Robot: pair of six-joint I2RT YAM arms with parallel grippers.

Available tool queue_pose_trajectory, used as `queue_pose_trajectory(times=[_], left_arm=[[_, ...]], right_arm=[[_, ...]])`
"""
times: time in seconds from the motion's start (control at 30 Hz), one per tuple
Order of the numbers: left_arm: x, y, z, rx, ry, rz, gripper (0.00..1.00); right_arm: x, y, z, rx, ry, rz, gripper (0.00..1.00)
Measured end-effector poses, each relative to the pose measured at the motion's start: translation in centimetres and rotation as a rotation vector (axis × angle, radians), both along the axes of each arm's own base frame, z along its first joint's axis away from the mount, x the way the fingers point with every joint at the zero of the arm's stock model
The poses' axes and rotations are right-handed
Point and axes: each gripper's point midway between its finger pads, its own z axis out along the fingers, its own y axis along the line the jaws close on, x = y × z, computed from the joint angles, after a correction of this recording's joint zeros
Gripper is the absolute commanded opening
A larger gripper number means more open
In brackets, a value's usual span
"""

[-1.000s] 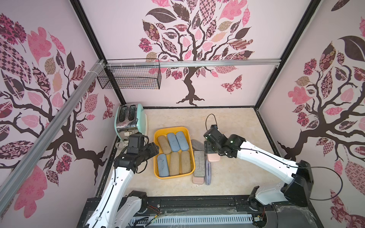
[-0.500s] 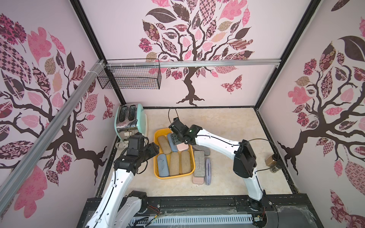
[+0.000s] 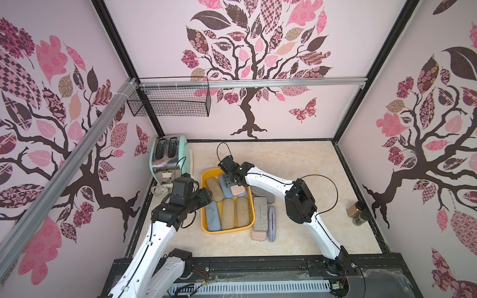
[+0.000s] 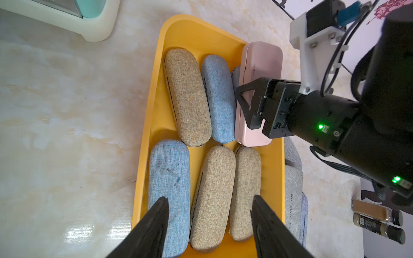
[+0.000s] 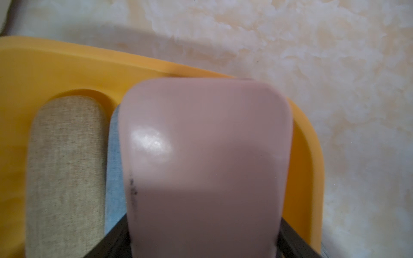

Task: Put the glasses cases into the storage boxes
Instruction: Place the glasses case in the storage box.

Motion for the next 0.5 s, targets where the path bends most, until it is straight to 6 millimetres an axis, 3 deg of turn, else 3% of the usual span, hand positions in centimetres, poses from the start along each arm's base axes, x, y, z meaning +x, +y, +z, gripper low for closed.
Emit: queue_pose_trajectory(times=[0.07, 0.23, 0.5], left_arm=[[0.0, 0.0, 0.0, 0.000, 0.000, -0.001, 0.62], [-0.1, -0.2, 0.0, 0.001, 0.002, -0.009, 0.62], [-0.1, -0.3, -0.1, 0.000, 0.003, -0.012, 0.62]], right_arm=[[0.1, -0.1, -0.1, -0.008, 0.006, -0.004, 0.78], [0.5, 0.2, 0.6, 0.000, -0.011, -0.007, 0.91], [0.6, 0.4, 2.5, 0.007, -0.043, -0.012, 0.93]])
